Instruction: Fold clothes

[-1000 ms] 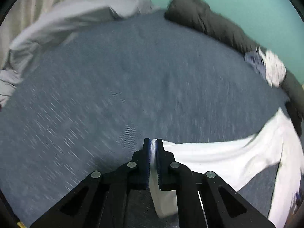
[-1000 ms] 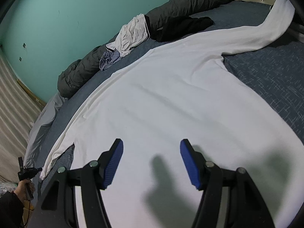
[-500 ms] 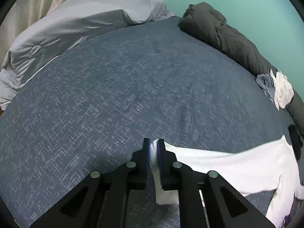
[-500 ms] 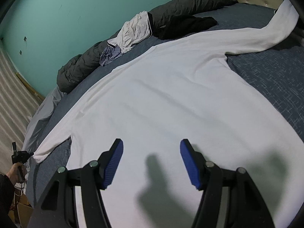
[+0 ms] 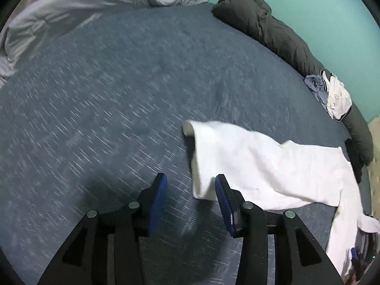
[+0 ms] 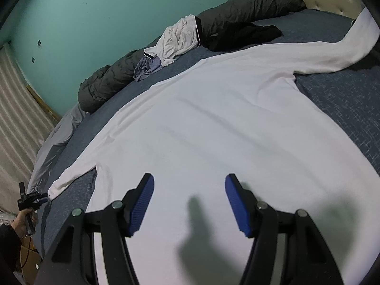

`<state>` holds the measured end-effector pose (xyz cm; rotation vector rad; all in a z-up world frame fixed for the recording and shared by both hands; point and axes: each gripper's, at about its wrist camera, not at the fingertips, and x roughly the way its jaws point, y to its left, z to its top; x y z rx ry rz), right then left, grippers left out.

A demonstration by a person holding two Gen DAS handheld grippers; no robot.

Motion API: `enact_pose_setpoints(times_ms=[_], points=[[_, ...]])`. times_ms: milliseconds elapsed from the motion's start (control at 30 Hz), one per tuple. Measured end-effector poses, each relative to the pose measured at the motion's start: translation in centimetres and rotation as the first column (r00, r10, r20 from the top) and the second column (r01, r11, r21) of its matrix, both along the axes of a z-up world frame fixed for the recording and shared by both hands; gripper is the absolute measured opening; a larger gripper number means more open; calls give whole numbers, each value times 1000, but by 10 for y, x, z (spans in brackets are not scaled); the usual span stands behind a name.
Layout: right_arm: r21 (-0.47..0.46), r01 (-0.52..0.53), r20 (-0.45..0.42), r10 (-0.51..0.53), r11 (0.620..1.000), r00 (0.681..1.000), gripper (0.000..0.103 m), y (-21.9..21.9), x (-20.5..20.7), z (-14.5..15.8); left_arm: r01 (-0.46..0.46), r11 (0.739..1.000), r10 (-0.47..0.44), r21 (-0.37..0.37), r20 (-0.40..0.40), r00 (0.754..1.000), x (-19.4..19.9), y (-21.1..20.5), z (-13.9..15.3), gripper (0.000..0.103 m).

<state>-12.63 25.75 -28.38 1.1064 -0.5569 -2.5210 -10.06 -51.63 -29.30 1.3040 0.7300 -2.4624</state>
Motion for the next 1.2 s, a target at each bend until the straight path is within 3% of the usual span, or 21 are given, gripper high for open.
enact_pose_setpoints(times_ms=[33,100,167,267,433,667,767,867,933,1000,1100,1200], points=[[0,-2,-3,2,1000,1000,63,-1,1,1,1,1000,-1,16,-3,1000,0,3,0,42],[-1,0,-7,0,1000,1000,63,-1,1,2,14,999,-15,35,7,1000,-2,8,-1,10],[-4,1,-10,-1,1000,1000,63,0,1,2,17,1000,-17,0,33,999,-3,10,5,3],[-9,-2,-9,1,1000,1000,63,-1,1,1,22,998,-18,-51,71,997,-4,12,13,1],[-10,-12,-9,12,1000,1000,63,-4,2,1,28,997,-20,-76,106,994,-7,2,29,1],[-19,-7,-11,7,1000,1000,63,-1,-1,2,7,998,2,-57,159,987,-2,-7,14,1],[-19,-12,-12,12,1000,1000,63,-2,-1,2,41,993,-22,-108,167,986,-1,1,13,1],[-22,-15,-13,15,1000,1000,63,-1,-2,2,24,988,-10,-152,98,995,6,3,31,0],[-24,-14,-15,14,1000,1000,63,0,-2,3,-23,971,43,-237,78,996,15,0,40,0],[-28,-13,-15,12,1000,1000,63,1,-3,3,-8,987,32,-163,142,989,16,-9,25,0],[-30,-16,-14,16,999,1000,63,0,-2,3,-29,991,39,-129,76,996,28,-14,30,0],[-28,-19,-21,18,999,1000,63,-1,-1,5,20,992,-11,-123,74,997,24,-4,35,1]])
